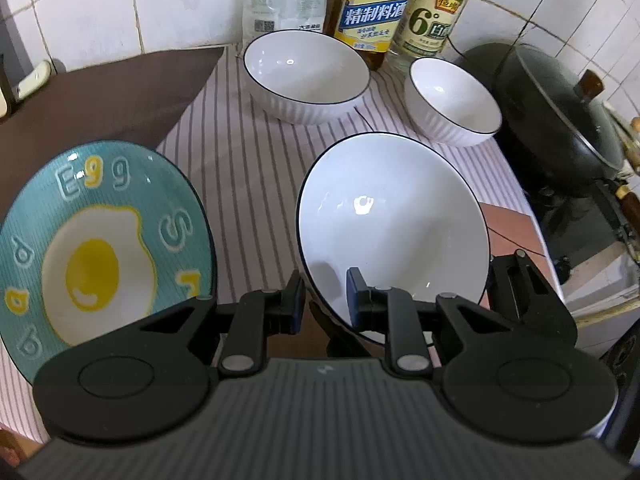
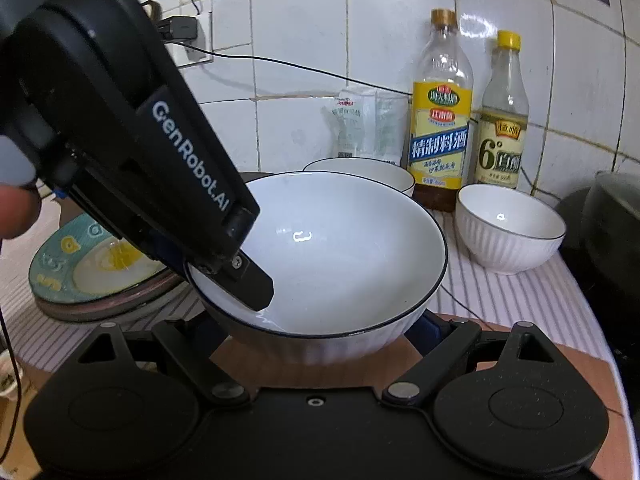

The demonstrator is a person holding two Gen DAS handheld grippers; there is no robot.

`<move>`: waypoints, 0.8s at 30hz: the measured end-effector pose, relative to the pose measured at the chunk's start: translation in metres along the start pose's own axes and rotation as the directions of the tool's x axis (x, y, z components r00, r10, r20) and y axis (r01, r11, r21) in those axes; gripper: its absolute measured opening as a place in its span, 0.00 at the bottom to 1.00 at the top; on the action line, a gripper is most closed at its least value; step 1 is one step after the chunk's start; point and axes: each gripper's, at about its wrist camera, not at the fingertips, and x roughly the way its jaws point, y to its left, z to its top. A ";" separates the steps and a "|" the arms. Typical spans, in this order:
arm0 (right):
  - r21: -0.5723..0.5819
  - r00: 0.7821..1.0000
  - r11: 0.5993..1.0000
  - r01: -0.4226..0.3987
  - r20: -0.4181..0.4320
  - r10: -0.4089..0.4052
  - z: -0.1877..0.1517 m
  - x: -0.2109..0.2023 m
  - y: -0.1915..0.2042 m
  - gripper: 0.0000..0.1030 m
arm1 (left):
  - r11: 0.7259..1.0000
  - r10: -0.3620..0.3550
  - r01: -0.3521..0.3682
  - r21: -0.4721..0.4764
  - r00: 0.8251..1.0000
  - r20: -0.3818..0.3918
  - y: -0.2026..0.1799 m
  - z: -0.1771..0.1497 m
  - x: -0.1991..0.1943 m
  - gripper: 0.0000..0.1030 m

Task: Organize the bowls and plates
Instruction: 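Carry the white bowl and set it down beside the plate stack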

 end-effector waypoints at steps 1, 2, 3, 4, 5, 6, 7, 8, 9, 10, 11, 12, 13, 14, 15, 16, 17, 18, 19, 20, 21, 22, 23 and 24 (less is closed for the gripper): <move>0.004 1.000 1.000 0.000 -0.001 0.000 0.000 0.004 0.000 0.91 | 1.000 0.007 -0.007 0.006 1.000 0.000 0.000 0.002 0.002 0.19; 0.006 1.000 1.000 0.003 -0.003 -0.003 -0.001 0.005 0.002 0.91 | 1.000 0.014 -0.014 0.009 1.000 -0.003 0.001 0.003 0.005 0.19; 0.006 1.000 1.000 0.002 -0.007 -0.002 -0.001 0.009 0.002 0.91 | 1.000 0.020 -0.020 0.011 1.000 -0.006 0.002 0.004 0.007 0.19; 0.007 1.000 1.000 0.001 -0.009 -0.001 -0.002 0.010 0.003 0.91 | 1.000 0.024 -0.024 0.012 1.000 -0.010 0.003 0.005 0.010 0.19; 0.007 1.000 1.000 -0.001 -0.013 0.001 -0.002 0.013 0.003 0.91 | 1.000 0.028 -0.028 0.013 0.999 -0.016 0.003 0.007 0.012 0.19; 0.006 1.000 1.000 -0.004 -0.020 0.004 -0.002 0.015 0.003 0.91 | 0.999 0.034 -0.033 0.015 0.999 -0.025 0.003 0.008 0.014 0.20; 0.003 1.000 1.000 -0.006 -0.026 0.006 -0.003 0.016 0.003 0.91 | 0.999 0.039 -0.039 0.018 0.999 -0.035 0.004 0.008 0.017 0.20; -0.001 0.999 1.000 -0.008 -0.033 0.008 -0.003 0.018 0.003 0.91 | 0.999 0.044 -0.044 0.019 0.998 -0.043 0.004 0.009 0.019 0.20; -0.004 0.999 1.000 -0.010 -0.040 0.010 -0.003 0.020 0.004 0.91 | 0.999 0.050 -0.049 0.021 0.997 -0.051 0.004 0.009 0.022 0.20; -0.003 0.999 1.000 -0.013 -0.047 0.013 -0.002 0.023 0.003 0.91 | 0.998 0.053 -0.052 0.023 0.997 -0.055 0.005 0.010 0.023 0.20; -0.001 0.998 1.000 -0.016 -0.053 0.016 -0.003 0.025 0.002 0.91 | 0.998 0.056 -0.055 0.022 0.997 -0.058 0.006 0.010 0.025 0.20; 0.001 0.998 1.000 -0.020 -0.060 0.020 -0.003 0.027 0.002 0.91 | 0.998 0.059 -0.058 0.021 0.996 -0.062 0.006 0.010 0.026 0.20; 0.003 0.998 1.000 -0.023 -0.066 0.023 -0.003 0.028 0.002 0.91 | 0.998 0.062 -0.061 0.020 0.996 -0.067 0.007 0.010 0.028 0.21; 0.005 0.997 1.000 -0.026 -0.074 0.026 -0.004 0.030 0.001 0.91 | 0.998 0.064 -0.063 0.019 0.995 -0.072 0.007 0.010 0.030 0.21; 0.008 0.996 1.000 -0.027 -0.085 0.028 -0.004 0.032 0.001 0.91 | 0.998 0.067 -0.066 0.016 0.995 -0.076 0.008 0.010 0.032 0.22; 0.011 0.995 1.000 -0.028 -0.097 0.029 -0.004 0.034 0.001 0.90 | 0.998 0.069 -0.069 0.012 0.994 -0.081 0.009 0.010 0.034 0.22; 0.010 0.995 1.000 -0.028 -0.099 0.029 -0.004 0.035 0.002 0.90 | 0.997 0.072 -0.071 0.012 0.994 -0.080 0.009 0.009 0.034 0.23; 0.001 0.995 1.000 -0.022 -0.098 0.022 -0.005 0.035 0.003 0.90 | 0.997 0.077 -0.076 0.013 0.994 -0.077 0.009 0.009 0.035 0.23; -0.007 0.995 1.000 -0.015 -0.102 0.014 -0.004 0.035 0.005 0.90 | 0.996 0.084 -0.084 0.013 0.994 -0.074 0.010 0.008 0.035 0.23; -0.008 0.994 1.000 -0.008 -0.108 0.007 -0.004 0.035 0.006 0.90 | 0.996 0.091 -0.090 0.013 0.993 -0.069 0.010 0.008 0.035 0.23; -0.008 0.994 1.000 -0.001 -0.113 0.000 -0.004 0.034 0.007 0.90 | 0.996 0.093 -0.093 0.013 0.993 -0.066 0.011 0.007 0.034 0.23; -0.007 0.992 1.000 0.009 -0.122 -0.010 -0.004 0.032 0.008 0.90 | 0.996 0.091 -0.091 0.009 0.994 -0.067 0.012 0.007 0.033 0.23; -0.003 0.991 1.000 0.021 -0.132 -0.021 -0.005 0.029 0.009 0.90 | 0.997 0.083 -0.083 0.004 0.994 -0.065 0.014 0.007 0.031 0.23; 0.002 0.990 0.999 0.033 -0.139 -0.032 -0.005 0.025 0.009 0.91 | 0.997 0.074 -0.074 -0.001 0.995 -0.062 0.015 0.007 0.029 0.23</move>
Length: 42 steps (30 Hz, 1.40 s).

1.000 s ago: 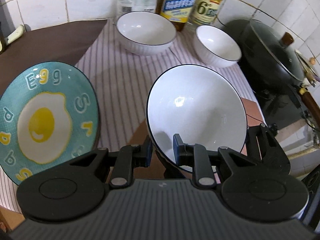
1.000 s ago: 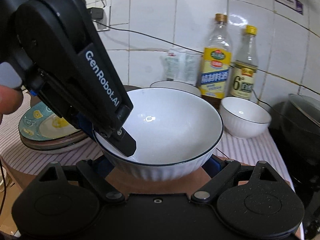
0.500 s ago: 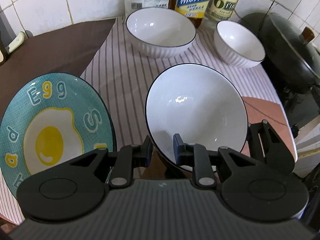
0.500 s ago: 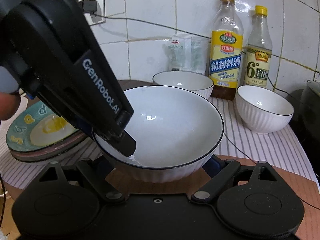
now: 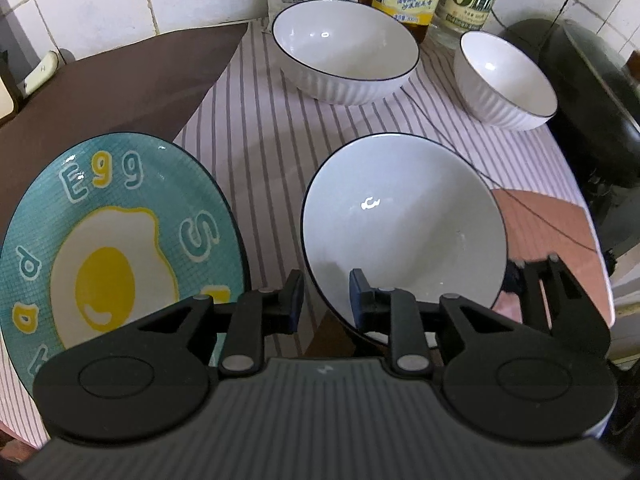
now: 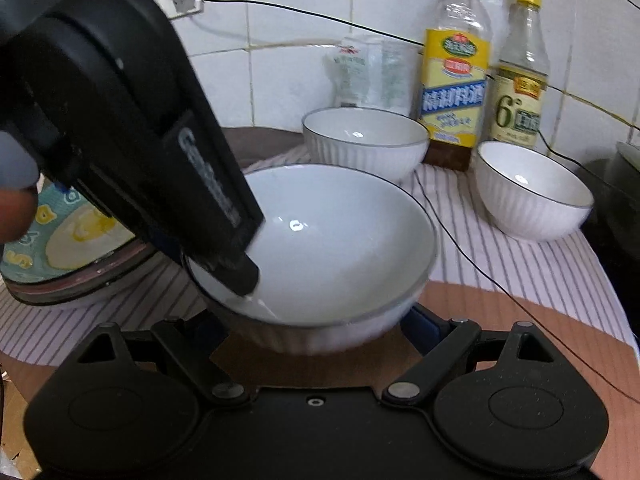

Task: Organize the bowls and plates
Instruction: 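Carry the white bowl and set it down beside the plate stack, then grasp the rim of the second white bowl with both grippers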

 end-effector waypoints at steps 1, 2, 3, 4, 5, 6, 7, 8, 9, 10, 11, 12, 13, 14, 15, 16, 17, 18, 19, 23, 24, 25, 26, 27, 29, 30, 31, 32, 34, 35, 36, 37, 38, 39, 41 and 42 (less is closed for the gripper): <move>0.011 1.000 1.000 0.011 -0.005 -0.011 -0.001 -0.005 -0.001 0.91 | 1.000 -0.010 0.010 -0.005 1.000 0.004 0.002 0.000 -0.003 0.24; 0.022 1.000 1.000 0.014 -0.007 -0.014 -0.002 -0.011 -0.002 0.91 | 1.000 -0.018 0.018 -0.008 1.000 0.008 0.004 0.000 -0.006 0.24; 0.033 1.000 0.999 0.013 -0.007 -0.013 -0.004 -0.018 -0.003 0.91 | 1.000 -0.027 0.027 -0.010 1.000 0.011 0.006 0.000 -0.009 0.25; 0.045 1.000 0.999 0.015 -0.004 -0.014 -0.004 -0.026 -0.004 0.91 | 0.999 -0.036 0.036 -0.014 0.999 0.014 0.008 0.000 -0.013 0.25; 0.057 1.000 0.998 0.017 0.002 -0.018 -0.004 -0.033 -0.006 0.91 | 0.999 -0.044 0.045 -0.018 0.999 0.020 0.011 -0.001 -0.017 0.25; 0.069 1.000 0.997 0.018 0.008 -0.018 -0.004 -0.041 -0.007 0.91 | 0.998 -0.051 0.052 -0.020 0.998 0.025 0.012 0.000 -0.021 0.26; 0.080 1.000 0.997 0.015 0.013 -0.016 -0.001 -0.048 -0.009 0.91 | 0.998 -0.060 0.061 -0.021 0.998 0.033 0.014 0.000 -0.026 0.26; 0.088 1.000 0.996 0.012 0.020 -0.014 0.001 -0.055 -0.011 0.91 | 0.997 -0.068 0.069 -0.020 0.997 0.043 0.015 0.000 -0.031 0.27; 0.096 1.000 0.995 0.007 0.030 -0.010 0.005 -0.062 -0.012 0.91 | 0.997 -0.074 0.076 -0.019 0.996 0.056 0.017 0.000 -0.038 0.28; 0.105 0.999 0.994 -0.001 0.042 -0.003 0.009 -0.069 -0.014 0.91 | 0.997 -0.079 0.080 -0.017 0.995 0.069 0.019 0.001 -0.045 0.28; 0.115 0.999 0.993 -0.009 0.051 0.003 0.013 -0.074 -0.015 0.91 | 0.996 -0.083 0.085 -0.016 0.993 0.083 0.020 0.001 -0.052 0.29; 0.127 0.998 0.992 -0.018 0.057 0.011 0.019 -0.078 -0.016 0.91 | 0.996 -0.088 0.090 -0.014 0.991 0.096 0.022 0.002 -0.057 0.30; 0.138 0.998 0.990 -0.031 0.065 0.022 0.024 -0.083 -0.017 0.91 | 0.995 -0.095 0.096 -0.011 0.989 0.113 0.024 0.002 -0.064 0.31; 0.147 0.997 0.988 -0.044 0.071 0.034 0.029 -0.086 -0.018 0.91 | 0.995 -0.101 0.103 -0.007 0.987 0.128 0.026 0.004 -0.070 0.31; 0.155 0.996 0.986 -0.055 0.073 0.044 0.035 -0.088 -0.018 0.90 | 0.994 -0.105 0.107 -0.006 0.984 0.141 0.028 0.005 -0.075 0.32; 0.163 0.996 0.984 -0.065 0.076 0.053 0.040 -0.092 -0.017 0.90 | 0.994 -0.109 0.112 -0.005 0.981 0.160 0.030 0.006 -0.082 0.32; 0.173 0.996 0.982 -0.071 0.073 0.060 0.046 -0.092 -0.018 0.90 | 0.993 -0.112 0.115 -0.005 0.978 0.176 0.033 0.008 -0.087 0.32; 0.185 0.996 0.980 -0.076 0.067 0.065 0.051 -0.092 -0.018 0.90 | 0.993 -0.117 0.120 -0.003 0.974 0.192 0.035 0.010 -0.093 0.33; 0.197 0.995 0.976 -0.086 0.066 0.075 0.057 -0.092 -0.019 0.90 | 0.992 -0.121 0.124 -0.001 0.970 0.210 0.037 0.013 -0.098 0.33; 0.260 0.990 0.957 -0.133 0.075 0.117 0.080 -0.086 -0.027 0.87 | 0.991 -0.130 0.133 0.006 0.955 0.266 0.045 0.027 -0.112 0.37; 0.273 0.990 0.952 -0.137 0.076 0.121 0.086 -0.084 -0.029 0.87 | 0.991 -0.131 0.135 0.005 0.952 0.278 0.047 0.031 -0.115 0.39; 0.286 0.989 0.948 -0.141 0.077 0.124 0.093 -0.081 -0.031 0.85 | 0.990 -0.133 0.137 0.005 0.948 0.289 0.049 0.036 -0.116 0.40; 0.301 0.989 0.943 -0.144 0.074 0.128 0.099 -0.077 -0.034 0.85 | 0.990 -0.134 0.140 0.002 0.946 0.295 0.051 0.041 -0.117 0.40; 0.317 0.989 0.937 -0.147 0.069 0.132 0.104 -0.073 -0.036 0.83 | 0.990 -0.135 0.141 0.000 0.945 0.298 0.052 0.046 -0.117 0.40; 0.344 0.989 0.927 -0.150 0.062 0.136 0.116 -0.063 -0.043 0.81 | 0.991 -0.130 0.137 -0.002 0.944 0.302 0.054 0.058 -0.116 0.41; 0.355 0.989 0.923 -0.148 0.056 0.138 0.122 -0.056 -0.046 0.81 | 0.992 -0.118 0.126 -0.004 0.944 0.307 0.055 0.065 -0.114 0.43; 0.364 0.989 0.919 -0.150 0.051 0.141 0.127 -0.051 -0.049 0.79 | 0.993 -0.108 0.115 -0.003 0.944 0.312 0.055 0.069 -0.111 0.44; 0.375 0.988 0.914 -0.153 0.045 0.147 0.132 -0.045 -0.053 0.79 | 0.994 -0.100 0.106 -0.001 0.944 0.315 0.055 0.075 -0.109 0.46; 0.410 0.988 0.900 -0.150 0.027 0.153 0.139 -0.029 -0.064 0.74 | 0.995 -0.095 0.103 -0.009 0.946 0.311 0.056 0.086 -0.099 0.47; 0.434 0.987 0.888 -0.153 0.018 0.161 0.141 -0.021 -0.071 0.73 | 0.994 -0.097 0.108 -0.018 0.948 0.303 0.058 0.091 -0.093 0.47; 0.461 0.985 0.874 -0.157 0.006 0.174 0.143 -0.012 -0.077 0.71 | 0.993 -0.096 0.110 -0.031 0.951 0.293 0.059 0.096 -0.086 0.47; 0.491 0.984 0.858 -0.150 -0.012 0.179 0.143 -0.002 -0.083 0.69 | 0.993 -0.096 0.113 -0.043 0.954 0.283 0.060 0.101 -0.078 0.47; 0.516 0.983 0.845 -0.140 -0.030 0.181 0.143 0.007 -0.089 0.68 | 0.992 -0.093 0.112 -0.052 0.957 0.276 0.061 0.105 -0.071 0.47; 0.533 0.982 0.836 -0.129 -0.048 0.182 0.142 0.015 -0.093 0.65 | 0.993 -0.086 0.105 -0.060 0.960 0.268 0.061 0.107 -0.063 0.47; 0.568 0.981 0.817 -0.100 -0.081 0.177 0.138 0.029 -0.100 0.61 | 0.993 -0.077 0.096 -0.067 0.965 0.250 0.060 0.114 -0.045 0.47; 0.578 0.980 0.811 -0.090 -0.095 0.176 0.135 0.036 -0.102 0.59 | 0.993 -0.074 0.094 -0.070 0.968 0.241 0.059 0.116 -0.037 0.47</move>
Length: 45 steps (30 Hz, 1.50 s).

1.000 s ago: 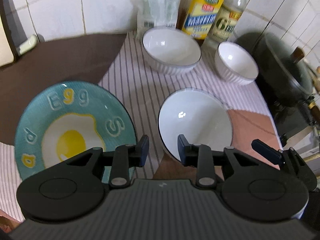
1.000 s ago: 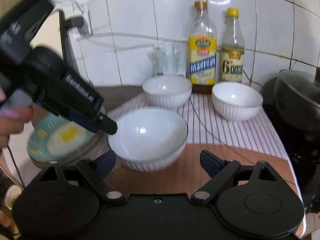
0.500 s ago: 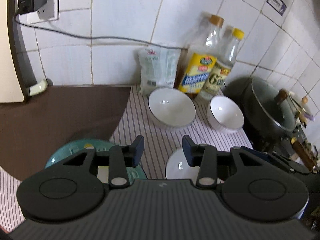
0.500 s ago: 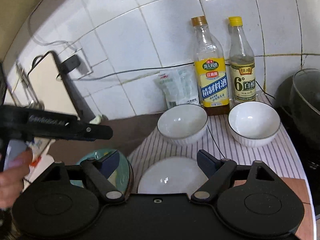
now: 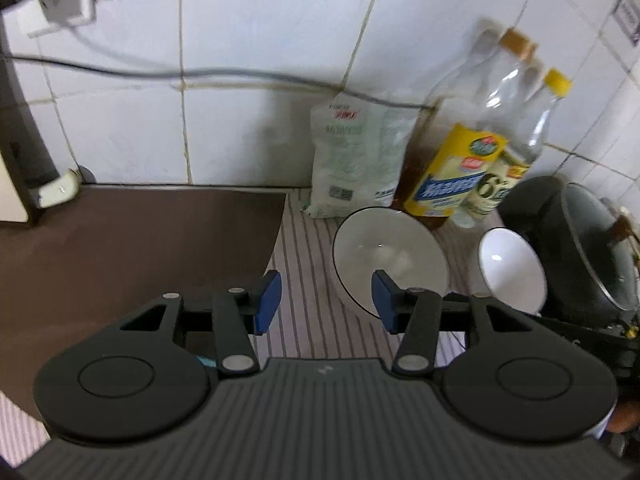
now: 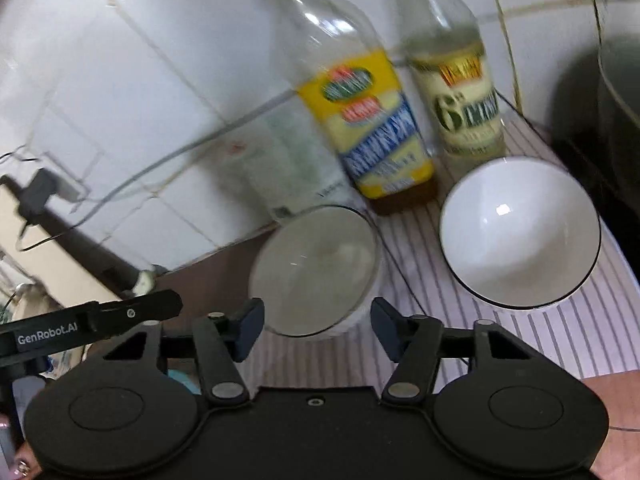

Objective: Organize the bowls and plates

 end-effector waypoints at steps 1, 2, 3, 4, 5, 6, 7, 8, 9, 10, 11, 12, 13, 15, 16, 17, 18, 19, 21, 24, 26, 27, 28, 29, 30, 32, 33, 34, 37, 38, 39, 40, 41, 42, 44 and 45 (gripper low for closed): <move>0.015 1.000 1.000 0.010 -0.009 -0.010 0.000 0.005 -0.004 0.57 | 1.000 0.007 -0.007 -0.004 1.000 -0.014 0.001 0.000 0.011 0.47; 0.029 1.000 0.999 0.017 -0.016 -0.016 -0.001 0.010 -0.007 0.56 | 1.000 0.010 -0.010 -0.009 1.000 -0.024 0.001 0.001 0.020 0.47; 0.044 1.000 0.999 0.022 -0.023 -0.021 -0.002 0.015 -0.011 0.54 | 1.000 0.012 -0.013 -0.011 0.999 -0.036 0.002 0.001 0.029 0.47; 0.058 0.999 0.998 0.026 -0.030 -0.025 -0.002 0.019 -0.015 0.52 | 1.000 0.013 -0.014 -0.015 0.999 -0.048 0.002 0.001 0.038 0.47; 0.071 0.999 0.997 0.036 -0.035 -0.034 -0.002 0.023 -0.017 0.51 | 1.000 0.012 -0.013 -0.020 0.998 -0.057 0.002 0.000 0.045 0.47; 0.077 0.998 0.996 0.044 -0.037 -0.041 -0.002 0.026 -0.020 0.49 | 1.000 0.007 -0.009 -0.023 0.998 -0.064 0.002 0.000 0.052 0.45; 0.078 0.998 0.996 0.051 -0.038 -0.049 -0.002 0.030 -0.022 0.46 | 1.000 0.002 -0.004 -0.029 0.998 -0.069 0.002 0.000 0.059 0.45; 0.081 0.998 0.995 0.060 -0.040 -0.057 -0.001 0.032 -0.024 0.45 | 1.000 0.002 -0.005 -0.030 0.997 -0.075 0.001 0.000 0.064 0.44; 0.087 0.997 0.994 0.064 -0.042 -0.060 -0.001 0.035 -0.025 0.42 | 0.999 0.008 -0.010 -0.031 0.997 -0.081 -0.001 0.000 0.069 0.43; 0.093 0.998 0.994 0.060 -0.042 -0.056 -0.001 0.036 -0.027 0.37 | 0.999 0.010 -0.013 -0.029 0.996 -0.085 -0.001 0.000 0.073 0.41; 0.099 0.998 0.994 0.053 -0.042 -0.049 0.000 0.037 -0.028 0.35 | 1.000 0.011 -0.013 -0.027 0.996 -0.088 -0.002 0.000 0.076 0.36; 0.101 0.998 0.994 0.047 -0.042 -0.043 0.001 0.039 -0.029 0.29 | 1.000 0.010 -0.012 -0.023 0.996 -0.089 -0.002 0.000 0.078 0.34; 0.099 0.998 0.994 0.044 -0.039 -0.040 0.002 0.040 -0.029 0.23 | 1.000 0.006 -0.008 -0.020 0.996 -0.090 -0.002 -0.001 0.079 0.32; 0.086 0.998 0.995 0.049 -0.034 -0.046 0.003 0.041 -0.027 0.23 | 1.000 -0.011 0.009 -0.021 0.996 -0.091 -0.001 -0.001 0.081 0.25; 0.080 0.998 0.995 0.054 -0.033 -0.052 0.004 0.042 -0.026 0.22 | 1.000 -0.024 0.022 -0.021 0.995 -0.093 -0.001 -0.002 0.080 0.23; 0.073 0.998 0.996 0.060 -0.030 -0.058 0.005 0.042 -0.025 0.22 | 0.999 -0.037 0.035 -0.022 0.995 -0.096 -0.001 -0.002 0.081 0.19; 0.064 0.998 0.996 0.066 -0.027 -0.064 0.005 0.042 -0.024 0.21 | 0.999 -0.049 0.047 -0.023 0.994 -0.099 -0.001 -0.002 0.081 0.15; 0.058 0.997 0.996 0.069 -0.026 -0.068 0.006 0.043 -0.023 0.21 | 0.998 -0.059 0.057 -0.026 0.993 -0.101 -0.002 -0.002 0.081 0.13; 0.056 0.997 0.996 0.071 -0.025 -0.070 0.006 0.044 -0.024 0.21 | 0.998 -0.062 0.059 -0.037 0.993 -0.096 -0.002 -0.003 0.082 0.13; 0.061 0.998 0.996 0.068 -0.021 -0.067 0.006 0.045 -0.026 0.21 | 0.997 -0.063 0.058 -0.050 0.994 -0.087 -0.002 -0.005 0.082 0.12; 0.062 0.998 0.996 0.068 -0.017 -0.067 0.006 0.045 -0.026 0.21 | 0.997 -0.063 0.058 -0.054 0.994 -0.089 -0.002 -0.005 0.082 0.12; 0.059 0.997 0.996 0.072 -0.016 -0.071 0.005 0.045 -0.026 0.20 | 0.997 -0.066 0.061 -0.056 0.994 -0.091 -0.001 -0.005 0.081 0.12; 0.048 0.997 0.996 0.081 -0.018 -0.080 0.005 0.045 -0.023 0.20 | 0.996 -0.071 0.066 -0.053 0.993 -0.096 -0.001 -0.005 0.080 0.12; 0.031 0.995 0.995 0.093 -0.023 -0.092 0.005 0.045 -0.021 0.19 | 0.996 -0.075 0.070 -0.051 0.992 -0.104 0.000 -0.005 0.080 0.12; 0.016 0.994 0.995 0.103 -0.024 -0.103 0.004 0.044 -0.018 0.19 | 0.996 -0.079 0.074 -0.051 0.990 -0.118 0.001 -0.006 0.079 0.12; 0.003 0.994 0.994 0.105 -0.025 -0.105 0.002 0.041 -0.014 0.19 | 0.996 -0.080 0.073 -0.057 0.988 -0.131 0.003 -0.007 0.074 0.12; 0.005 0.994 0.995 0.103 -0.030 -0.102 0.002 0.039 -0.013 0.19 | 0.995 -0.083 0.076 -0.058 0.988 -0.129 0.003 -0.008 0.070 0.12; 0.011 0.995 0.995 0.098 -0.028 -0.097 0.001 0.036 -0.012 0.19 | 0.996 -0.082 0.076 -0.053 0.989 -0.125 0.003 -0.009 0.065 0.12; 0.010 0.996 0.996 0.084 -0.020 -0.083 -0.002 0.024 -0.006 0.18 | 0.998 -0.067 0.064 -0.028 0.991 -0.113 -0.001 -0.012 0.046 0.12; 0.007 0.997 0.997 0.080 -0.018 -0.080 -0.003 0.019 -0.003 0.18 | 0.998 -0.061 0.059 -0.020 0.992 -0.110 -0.003 -0.013 0.040 0.12; 0.003 0.997 0.997 0.078 -0.015 -0.078 -0.004 0.014 0.000 0.18 | 0.998 -0.058 0.056 -0.013 0.993 -0.108 -0.004 -0.013 0.033 0.12; 0.001 0.997 0.997 0.076 -0.011 -0.076 -0.006 0.008 0.003 0.18 | 0.998 -0.055 0.054 -0.006 0.993 -0.107 -0.006 -0.014 0.025 0.12; 0.001 0.997 0.997 0.071 -0.006 -0.071 -0.008 0.001 0.006 0.18 | 0.999 -0.052 0.053 0.000 0.993 -0.105 -0.007 -0.015 0.018 0.12; 0.001 0.998 0.998 0.066 0.000 -0.066 -0.009 -0.005 0.009 0.18 | 0.999 -0.051 0.051 0.005 0.993 -0.102 -0.009 -0.015 0.010 0.12; -0.003 0.998 0.998 0.057 0.010 -0.057 -0.012 -0.019 0.013 0.18 | 0.998 -0.050 0.052 0.019 0.995 -0.091 -0.013 -0.018 -0.007 0.12; -0.007 0.998 0.999 0.053 0.016 -0.052 -0.014 -0.026 0.016 0.18 | 0.998 -0.050 0.052 0.026 0.995 -0.085 -0.015 -0.019 -0.015 0.12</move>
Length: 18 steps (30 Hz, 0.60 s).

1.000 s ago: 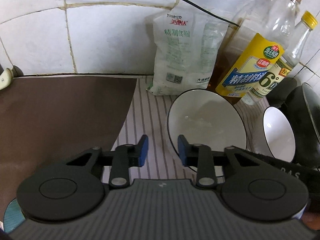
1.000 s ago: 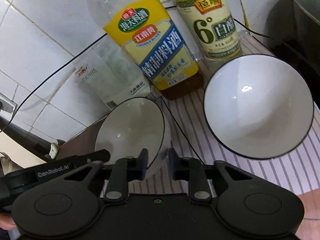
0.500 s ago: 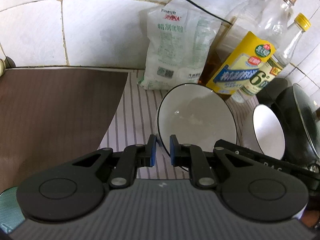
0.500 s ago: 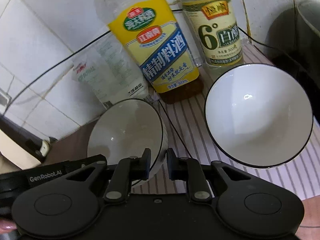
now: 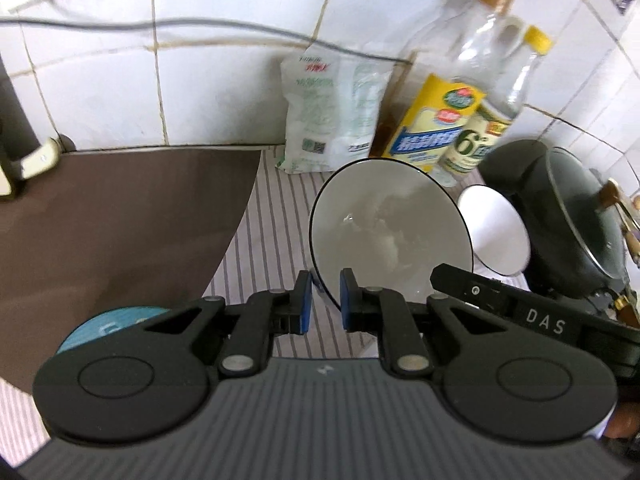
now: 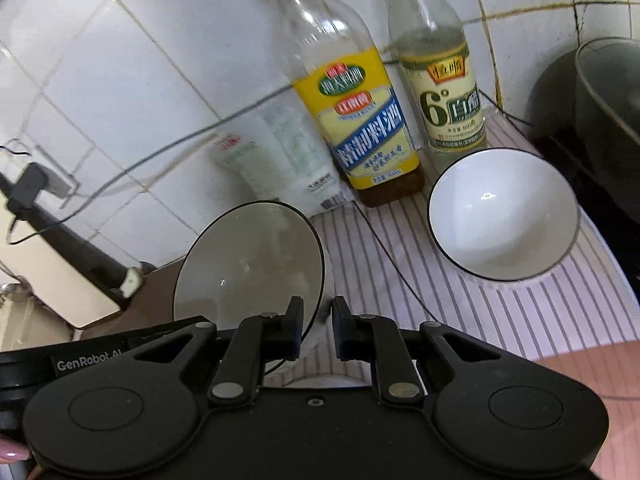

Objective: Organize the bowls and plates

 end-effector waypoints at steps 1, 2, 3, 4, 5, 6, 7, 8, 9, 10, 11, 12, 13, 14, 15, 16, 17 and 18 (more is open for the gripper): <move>-0.002 1.000 1.000 -0.005 0.007 0.005 -0.002 -0.008 0.002 0.18 | 1.000 0.000 0.000 0.007 1.000 0.008 -0.003 -0.003 -0.010 0.12; -0.002 1.000 1.000 -0.009 0.013 0.009 -0.004 -0.015 0.004 0.18 | 1.000 0.000 0.000 0.012 1.000 0.013 -0.004 -0.005 -0.017 0.12; -0.004 1.000 1.000 -0.013 0.019 0.013 -0.006 -0.022 0.005 0.18 | 1.000 0.000 -0.001 0.018 1.000 0.018 -0.006 -0.007 -0.025 0.12; -0.004 0.999 1.000 -0.018 0.026 0.018 -0.009 -0.029 0.007 0.18 | 1.000 0.003 -0.003 0.026 1.000 0.024 -0.009 -0.010 -0.032 0.12; -0.002 0.999 1.000 -0.024 0.033 0.024 -0.011 -0.036 0.008 0.18 | 0.999 0.006 -0.007 0.035 1.000 0.030 -0.013 -0.013 -0.038 0.13; 0.000 0.999 1.000 -0.028 0.037 0.028 -0.014 -0.043 0.008 0.18 | 0.999 0.008 -0.010 0.045 0.999 0.037 -0.016 -0.016 -0.046 0.13; 0.000 0.999 1.000 -0.032 0.043 0.032 -0.017 -0.049 0.008 0.18 | 0.999 0.010 -0.012 0.052 0.999 0.042 -0.018 -0.019 -0.052 0.13; 0.000 0.998 0.999 -0.035 0.049 0.035 -0.019 -0.056 0.009 0.18 | 0.998 0.012 -0.015 0.058 0.999 0.046 -0.021 -0.023 -0.057 0.13; -0.001 0.998 0.999 -0.037 0.054 0.037 -0.021 -0.061 0.009 0.18 | 0.998 0.012 -0.015 0.066 0.999 0.049 -0.023 -0.026 -0.061 0.13; -0.001 0.998 0.999 -0.038 0.059 0.038 -0.024 -0.066 0.009 0.18 | 0.997 0.011 -0.015 0.072 0.999 0.052 -0.026 -0.030 -0.066 0.13; -0.001 0.997 0.999 -0.041 0.064 0.041 -0.026 -0.071 0.009 0.18 | 0.997 0.011 -0.015 0.075 0.999 0.051 -0.028 -0.033 -0.069 0.13; 0.000 0.997 0.999 -0.044 0.068 0.044 -0.028 -0.076 0.009 0.18 | 0.997 0.009 -0.013 0.078 0.999 0.050 -0.030 -0.037 -0.072 0.13; 0.001 0.996 0.999 -0.047 0.071 0.046 -0.031 -0.080 0.008 0.18 | 0.997 0.008 -0.011 0.080 0.999 0.049 -0.031 -0.041 -0.075 0.13; 0.002 0.996 0.999 -0.049 0.073 0.049 -0.033 -0.084 0.007 0.18 | 0.997 0.008 -0.011 0.083 0.999 0.048 -0.033 -0.045 -0.077 0.13; 0.001 0.996 0.999 -0.051 0.076 0.051 -0.036 -0.087 0.006 0.18 | 0.996 0.007 -0.011 0.087 0.999 0.046 -0.035 -0.049 -0.079 0.13; 0.000 0.996 0.999 -0.052 0.077 0.052 -0.039 -0.090 0.005 0.18 | 0.996 0.007 -0.011 0.090 0.999 0.044 -0.036 -0.054 -0.080 0.13; 0.001 0.996 0.999 -0.054 0.078 0.053 -0.042 -0.091 0.003 0.18 | 0.996 0.008 -0.012 0.091 0.999 0.041 -0.037 -0.057 -0.080 0.13; 0.001 0.995 0.999 -0.054 0.079 0.054 -0.046 -0.093 0.001 0.18 | 0.996 0.009 -0.012 0.091 0.999 0.036 -0.037 -0.061 -0.080 0.13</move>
